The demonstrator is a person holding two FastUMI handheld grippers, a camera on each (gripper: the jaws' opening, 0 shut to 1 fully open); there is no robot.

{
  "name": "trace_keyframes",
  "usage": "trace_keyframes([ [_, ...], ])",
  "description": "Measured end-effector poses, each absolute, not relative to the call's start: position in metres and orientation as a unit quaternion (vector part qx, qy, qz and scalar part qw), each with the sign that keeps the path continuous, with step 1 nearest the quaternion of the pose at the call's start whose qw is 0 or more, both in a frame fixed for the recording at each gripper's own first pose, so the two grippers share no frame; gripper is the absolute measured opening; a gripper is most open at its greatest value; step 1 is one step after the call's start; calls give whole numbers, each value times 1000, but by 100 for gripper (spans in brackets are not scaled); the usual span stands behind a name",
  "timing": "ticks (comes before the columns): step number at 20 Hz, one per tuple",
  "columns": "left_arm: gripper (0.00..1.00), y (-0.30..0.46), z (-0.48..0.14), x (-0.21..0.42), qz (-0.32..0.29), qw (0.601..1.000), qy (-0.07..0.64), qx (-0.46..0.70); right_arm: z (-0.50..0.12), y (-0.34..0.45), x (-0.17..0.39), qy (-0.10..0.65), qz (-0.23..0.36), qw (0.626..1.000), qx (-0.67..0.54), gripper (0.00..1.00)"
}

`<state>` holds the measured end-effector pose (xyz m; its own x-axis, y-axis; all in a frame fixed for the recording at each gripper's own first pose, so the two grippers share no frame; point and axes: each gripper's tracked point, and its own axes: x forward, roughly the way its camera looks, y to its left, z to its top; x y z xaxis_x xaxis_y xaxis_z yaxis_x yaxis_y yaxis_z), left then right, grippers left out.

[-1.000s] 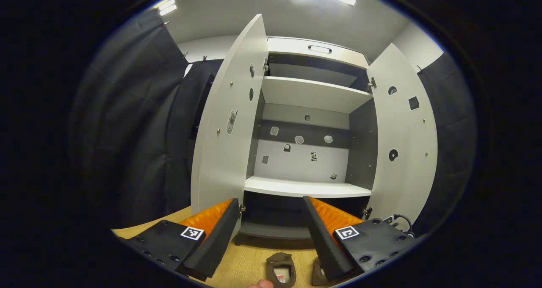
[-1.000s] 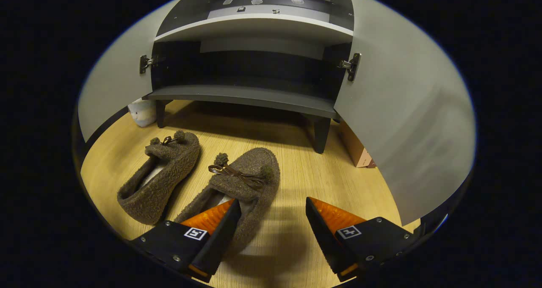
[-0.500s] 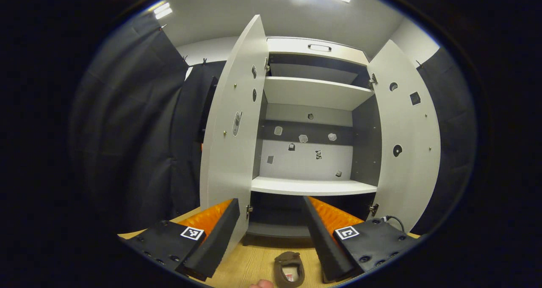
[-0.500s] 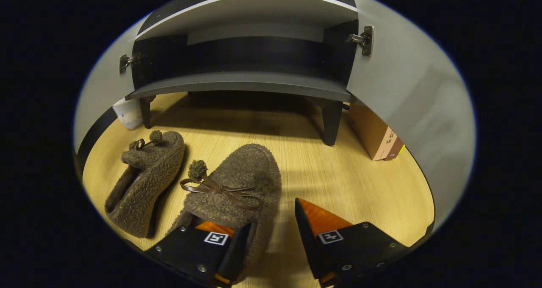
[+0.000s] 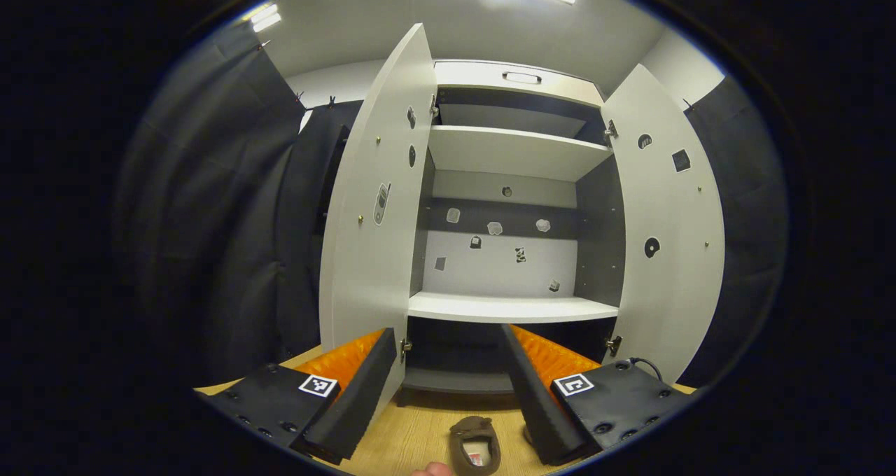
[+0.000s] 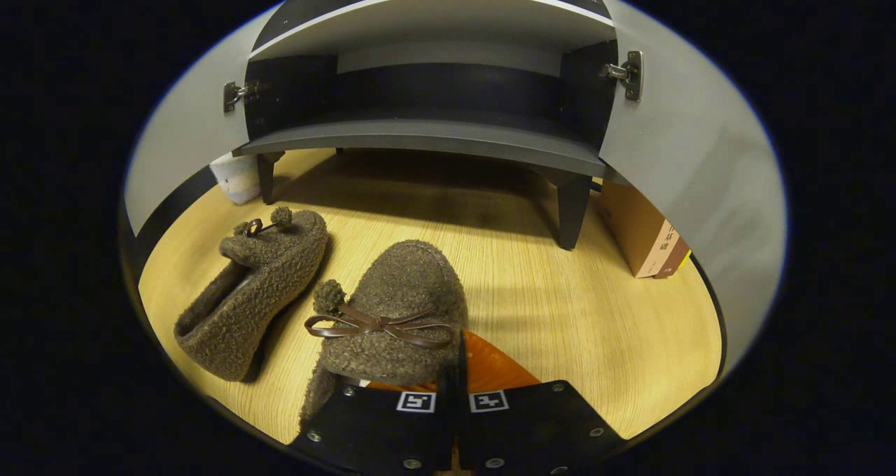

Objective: Grab one shoe with the right hand and put it into the shoe cabinet, grab the other shoe with the left hand and put it into the shoe cabinet; then close the right door with the right hand and the left door with the left hand.

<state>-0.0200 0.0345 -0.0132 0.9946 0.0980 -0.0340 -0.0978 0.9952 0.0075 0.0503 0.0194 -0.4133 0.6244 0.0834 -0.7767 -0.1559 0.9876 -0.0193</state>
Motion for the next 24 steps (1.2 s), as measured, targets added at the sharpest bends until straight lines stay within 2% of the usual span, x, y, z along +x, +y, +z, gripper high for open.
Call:
trace_keyframes([
  [2,96,33,-14,-19,46,999,18,3,-407,16,45,428,71,900,-38,1],
  [5,96,32,-15,-17,45,999,20,2,-376,9,46,386,69,919,-46,1],
  [10,96,27,-22,-13,39,999,27,-4,-293,17,44,316,53,947,-20,1],
  [11,99,25,-22,-12,37,999,27,-4,-275,15,42,301,46,952,-21,1],
  [13,94,23,-21,-12,34,999,25,-4,-231,17,38,269,39,962,-18,1],
  [14,96,23,-21,-12,33,999,24,-5,-211,17,41,258,32,966,-12,1],
  [17,94,20,-22,-12,28,999,26,-8,-152,20,58,223,21,974,28,0],
  [20,96,21,-23,-15,28,999,24,-9,-99,20,97,181,15,983,22,1],
  [24,96,23,-23,-19,31,999,23,-8,-61,38,151,176,25,983,33,1],
])
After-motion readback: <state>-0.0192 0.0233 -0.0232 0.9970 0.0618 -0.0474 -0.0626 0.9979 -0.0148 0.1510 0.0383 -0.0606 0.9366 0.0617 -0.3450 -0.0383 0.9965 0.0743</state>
